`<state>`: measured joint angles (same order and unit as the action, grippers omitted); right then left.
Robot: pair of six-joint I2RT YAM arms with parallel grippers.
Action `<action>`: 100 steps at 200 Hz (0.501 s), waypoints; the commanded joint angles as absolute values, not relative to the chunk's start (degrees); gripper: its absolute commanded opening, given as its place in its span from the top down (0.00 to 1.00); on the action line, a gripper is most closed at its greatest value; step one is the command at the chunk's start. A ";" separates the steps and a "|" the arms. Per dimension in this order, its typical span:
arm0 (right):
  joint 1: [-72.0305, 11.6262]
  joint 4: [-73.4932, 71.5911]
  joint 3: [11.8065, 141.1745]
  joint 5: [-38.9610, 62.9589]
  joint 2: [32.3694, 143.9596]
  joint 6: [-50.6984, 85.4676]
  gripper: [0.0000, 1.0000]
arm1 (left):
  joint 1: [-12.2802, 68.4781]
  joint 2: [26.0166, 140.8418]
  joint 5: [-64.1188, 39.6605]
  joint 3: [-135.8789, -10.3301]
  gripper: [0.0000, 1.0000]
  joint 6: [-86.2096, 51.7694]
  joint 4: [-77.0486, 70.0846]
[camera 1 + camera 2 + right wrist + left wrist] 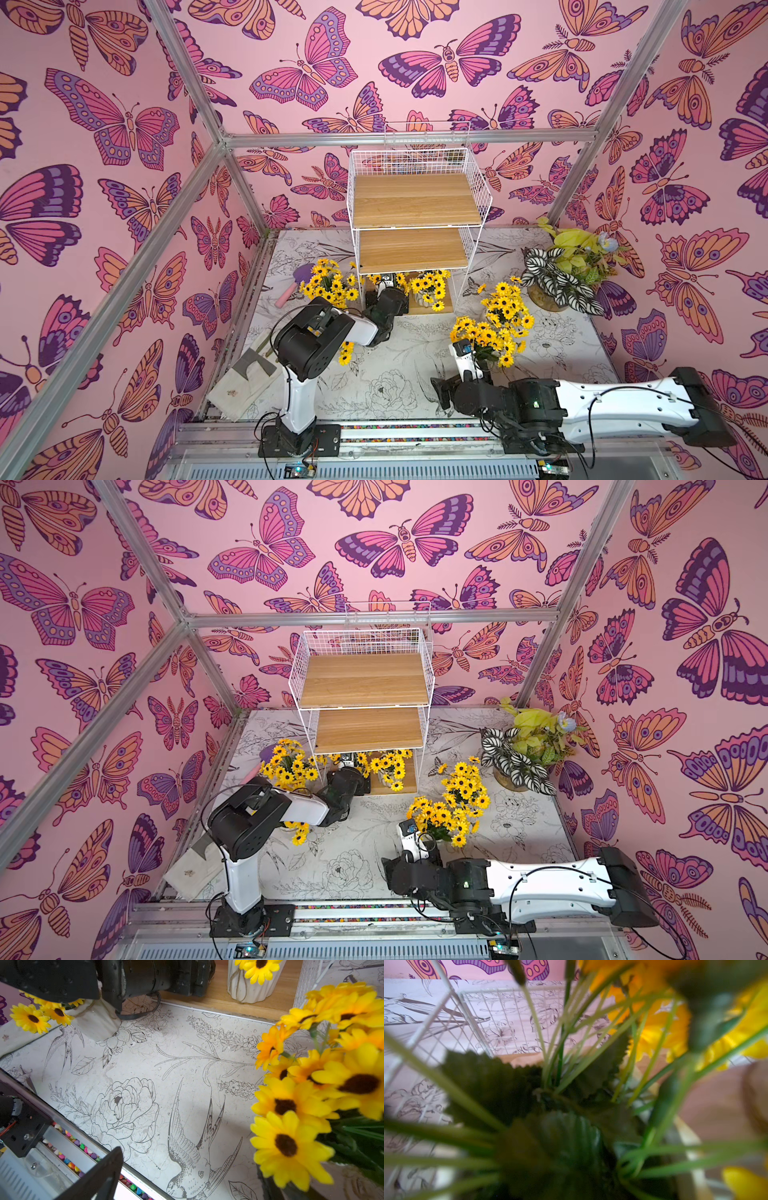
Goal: Take the sunflower pots off the shelves
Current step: Pick up the sunflower pot from the shelf.
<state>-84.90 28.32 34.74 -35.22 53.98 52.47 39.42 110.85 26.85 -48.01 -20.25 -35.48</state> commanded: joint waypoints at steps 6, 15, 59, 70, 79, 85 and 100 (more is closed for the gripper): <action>-84.74 30.67 36.43 -37.80 52.53 51.84 0.01 | 41.98 105.89 27.17 -44.91 0.35 -18.81 -37.00; -84.50 30.99 36.49 -37.98 51.90 51.70 0.01 | 42.76 104.61 27.71 -43.87 0.35 -18.64 -37.02; -84.11 31.91 36.53 -39.08 49.19 51.18 0.01 | 46.15 98.05 29.95 -38.91 0.35 -19.49 -37.02; -83.93 32.28 36.76 -39.26 48.91 50.86 0.01 | 47.03 96.53 30.22 -37.65 0.35 -20.14 -36.62; -83.74 32.73 36.98 -39.46 48.71 50.48 0.01 | 47.86 95.28 30.54 -36.66 0.35 -20.60 -36.39; -83.68 32.98 37.16 -39.54 48.65 50.24 0.01 | 48.48 94.52 30.99 -35.97 0.35 -20.65 -36.07; -83.43 33.35 37.52 -39.89 48.11 49.61 0.01 | 50.00 92.43 32.42 -34.38 0.35 -20.95 -34.83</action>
<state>-84.09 30.96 35.27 -37.93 49.06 51.51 47.77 96.73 28.53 -36.51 -20.01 -34.06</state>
